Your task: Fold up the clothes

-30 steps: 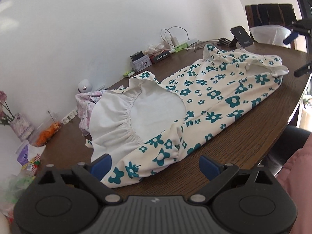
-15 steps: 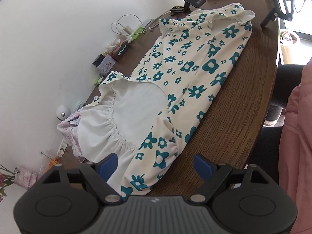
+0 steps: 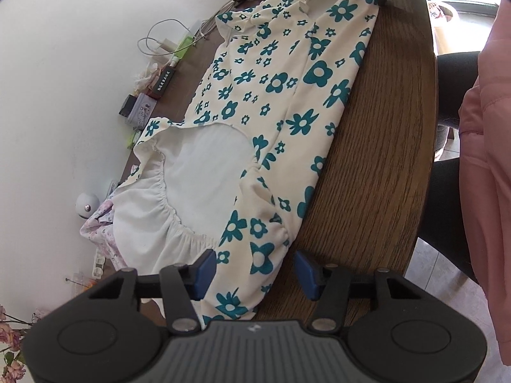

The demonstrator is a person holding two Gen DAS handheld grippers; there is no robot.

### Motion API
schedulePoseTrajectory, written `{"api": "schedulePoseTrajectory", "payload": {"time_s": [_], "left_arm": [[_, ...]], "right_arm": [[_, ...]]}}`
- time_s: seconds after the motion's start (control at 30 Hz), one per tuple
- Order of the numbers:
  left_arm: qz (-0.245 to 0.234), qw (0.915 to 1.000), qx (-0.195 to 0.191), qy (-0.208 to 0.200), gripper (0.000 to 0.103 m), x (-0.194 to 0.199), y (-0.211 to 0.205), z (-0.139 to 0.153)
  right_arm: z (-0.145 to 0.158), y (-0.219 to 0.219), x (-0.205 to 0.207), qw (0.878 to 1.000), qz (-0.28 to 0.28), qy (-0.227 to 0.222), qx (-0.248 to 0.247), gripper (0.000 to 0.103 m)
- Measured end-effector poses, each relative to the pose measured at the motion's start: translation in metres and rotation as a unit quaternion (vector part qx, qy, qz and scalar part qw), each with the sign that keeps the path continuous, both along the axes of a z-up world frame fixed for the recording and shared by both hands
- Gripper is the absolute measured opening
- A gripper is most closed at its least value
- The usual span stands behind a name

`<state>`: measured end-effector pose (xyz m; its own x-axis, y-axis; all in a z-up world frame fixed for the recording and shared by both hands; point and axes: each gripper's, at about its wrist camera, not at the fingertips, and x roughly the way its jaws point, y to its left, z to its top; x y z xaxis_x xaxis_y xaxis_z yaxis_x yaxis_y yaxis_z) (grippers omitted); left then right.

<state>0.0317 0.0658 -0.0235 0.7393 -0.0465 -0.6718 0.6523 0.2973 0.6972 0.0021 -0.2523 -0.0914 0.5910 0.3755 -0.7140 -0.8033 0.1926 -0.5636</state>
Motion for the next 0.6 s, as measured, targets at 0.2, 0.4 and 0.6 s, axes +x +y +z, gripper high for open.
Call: {"api": "schedulePoseTrajectory", "payload": {"time_s": [0.2,0.4,0.6], "left_arm": [[-0.004,1.0,-0.005,0.001,0.043,0.002,0.0,-0.002],[-0.015,0.9998,-0.005,0.012,0.006,-0.006,-0.002,-0.008],[-0.026,0.9994,-0.008,0.02,0.002,-0.018,-0.001,-0.007]], "right_arm": [[-0.004,0.007,0.005,0.999,0.011,0.029,-0.017,0.022],[-0.004,0.012,0.008,0.998,0.001,0.052,-0.022,0.008],[-0.001,0.01,0.006,0.998,0.007,0.064,-0.027,0.006]]}}
